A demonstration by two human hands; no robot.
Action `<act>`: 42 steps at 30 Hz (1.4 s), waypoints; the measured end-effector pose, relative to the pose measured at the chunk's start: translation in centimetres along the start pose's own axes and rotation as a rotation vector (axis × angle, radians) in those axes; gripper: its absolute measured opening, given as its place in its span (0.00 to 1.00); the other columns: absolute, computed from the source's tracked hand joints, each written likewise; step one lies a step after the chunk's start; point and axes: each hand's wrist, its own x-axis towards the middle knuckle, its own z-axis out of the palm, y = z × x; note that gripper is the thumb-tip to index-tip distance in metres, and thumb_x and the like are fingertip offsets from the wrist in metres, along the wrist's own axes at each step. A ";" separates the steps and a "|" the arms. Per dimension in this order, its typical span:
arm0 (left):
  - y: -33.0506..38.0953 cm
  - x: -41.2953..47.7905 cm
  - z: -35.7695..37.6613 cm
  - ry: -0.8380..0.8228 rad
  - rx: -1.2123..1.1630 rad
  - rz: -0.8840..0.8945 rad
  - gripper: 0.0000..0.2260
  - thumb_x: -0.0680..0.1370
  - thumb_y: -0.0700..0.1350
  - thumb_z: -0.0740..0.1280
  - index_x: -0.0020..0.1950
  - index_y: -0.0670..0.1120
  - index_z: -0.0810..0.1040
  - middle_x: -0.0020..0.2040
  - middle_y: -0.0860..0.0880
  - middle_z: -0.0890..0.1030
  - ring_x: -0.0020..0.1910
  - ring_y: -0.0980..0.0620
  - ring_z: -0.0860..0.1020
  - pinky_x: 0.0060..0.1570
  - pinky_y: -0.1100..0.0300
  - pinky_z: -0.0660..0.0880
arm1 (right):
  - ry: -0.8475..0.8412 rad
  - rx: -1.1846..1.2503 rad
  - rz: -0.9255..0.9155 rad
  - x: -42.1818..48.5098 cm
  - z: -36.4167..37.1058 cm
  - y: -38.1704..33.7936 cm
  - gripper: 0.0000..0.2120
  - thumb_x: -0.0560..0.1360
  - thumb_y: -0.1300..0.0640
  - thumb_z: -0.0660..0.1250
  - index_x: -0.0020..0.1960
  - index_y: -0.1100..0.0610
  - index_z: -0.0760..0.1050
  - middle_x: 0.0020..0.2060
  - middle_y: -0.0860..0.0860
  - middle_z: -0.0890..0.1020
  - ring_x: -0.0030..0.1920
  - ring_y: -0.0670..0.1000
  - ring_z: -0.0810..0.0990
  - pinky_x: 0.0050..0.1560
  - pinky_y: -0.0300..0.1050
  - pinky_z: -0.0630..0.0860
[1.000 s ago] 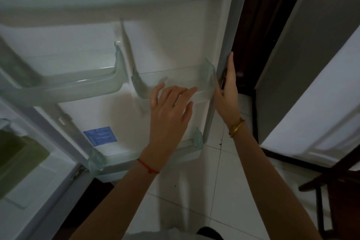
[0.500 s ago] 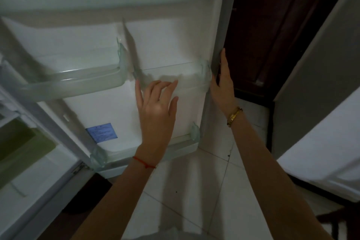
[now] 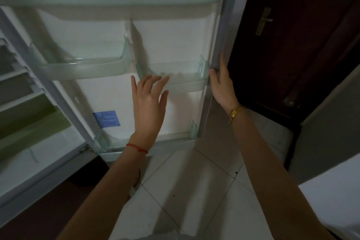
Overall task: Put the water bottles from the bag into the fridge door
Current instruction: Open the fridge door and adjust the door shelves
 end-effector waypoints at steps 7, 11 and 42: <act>0.9 -0.7 -0.4 0.014 0.025 -0.066 0.15 0.78 0.43 0.65 0.65 0.48 0.79 0.67 0.44 0.77 0.71 0.41 0.69 0.75 0.44 0.58 | -0.067 0.014 -0.011 -0.9 -1.1 0.7 0.30 0.82 0.47 0.54 0.78 0.46 0.43 0.78 0.49 0.57 0.76 0.52 0.62 0.77 0.52 0.59; 1.2 -1.1 -1.0 -0.016 0.043 -0.106 0.17 0.79 0.46 0.64 0.69 0.50 0.76 0.71 0.44 0.72 0.74 0.41 0.64 0.73 0.47 0.64 | -0.080 0.030 -0.043 -2.5 -1.3 1.2 0.30 0.82 0.52 0.55 0.79 0.52 0.44 0.79 0.49 0.51 0.79 0.49 0.53 0.79 0.51 0.53; -3.4 -32.5 -21.5 -0.137 0.095 -0.935 0.22 0.79 0.48 0.66 0.73 0.49 0.70 0.69 0.48 0.75 0.64 0.45 0.76 0.66 0.55 0.72 | -0.943 -0.108 -0.212 -28.6 15.9 2.3 0.23 0.79 0.55 0.62 0.73 0.56 0.65 0.70 0.52 0.71 0.71 0.52 0.68 0.72 0.53 0.67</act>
